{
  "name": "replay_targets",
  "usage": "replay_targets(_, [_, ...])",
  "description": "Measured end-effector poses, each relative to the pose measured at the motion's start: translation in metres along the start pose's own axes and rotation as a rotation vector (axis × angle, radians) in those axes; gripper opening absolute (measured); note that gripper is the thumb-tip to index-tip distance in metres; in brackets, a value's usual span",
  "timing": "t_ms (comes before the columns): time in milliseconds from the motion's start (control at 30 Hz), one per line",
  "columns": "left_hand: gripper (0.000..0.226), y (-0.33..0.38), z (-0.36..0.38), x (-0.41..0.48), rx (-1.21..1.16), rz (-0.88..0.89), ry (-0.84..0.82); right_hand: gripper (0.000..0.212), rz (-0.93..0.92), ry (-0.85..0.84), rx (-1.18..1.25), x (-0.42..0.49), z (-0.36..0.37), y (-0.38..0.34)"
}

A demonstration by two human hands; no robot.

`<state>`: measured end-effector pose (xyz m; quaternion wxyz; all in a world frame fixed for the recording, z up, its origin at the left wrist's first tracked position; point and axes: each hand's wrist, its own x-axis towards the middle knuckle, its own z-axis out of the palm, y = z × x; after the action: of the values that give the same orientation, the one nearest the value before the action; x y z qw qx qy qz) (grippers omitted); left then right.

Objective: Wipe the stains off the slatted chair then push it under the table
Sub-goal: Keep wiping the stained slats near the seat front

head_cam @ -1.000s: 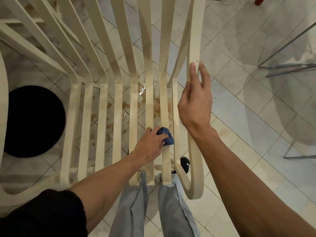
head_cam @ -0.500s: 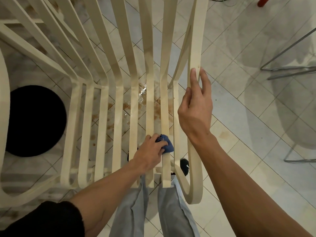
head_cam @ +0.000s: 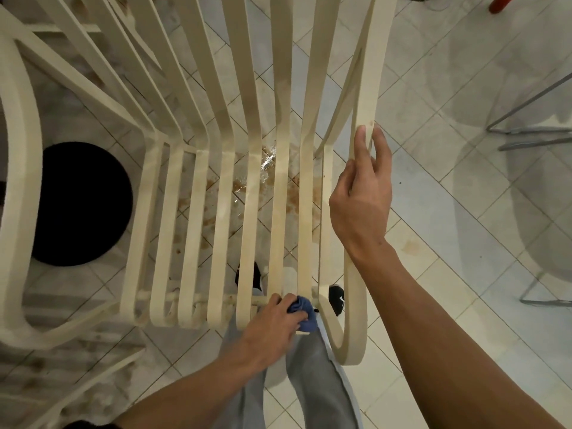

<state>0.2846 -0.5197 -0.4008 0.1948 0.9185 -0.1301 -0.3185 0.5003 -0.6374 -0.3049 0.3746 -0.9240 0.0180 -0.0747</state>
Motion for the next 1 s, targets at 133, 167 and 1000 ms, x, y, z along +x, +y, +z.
replay_targets(133, [0.032,0.002,0.001,-0.016,-0.097,-0.010,0.042,0.049,-0.026,0.023,-0.059,-0.003,-0.001,-0.001])
replay_targets(167, [0.031,0.002,0.002,-0.022,-0.139,-0.007,0.074,0.048,-0.045,0.025,-0.071,-0.005,-0.002,-0.001])
replay_targets(1000, [0.027,0.016,0.016,-0.034,-0.364,-0.280,0.502,0.049,-0.095,-0.135,-0.198,-0.035,-0.019,-0.007])
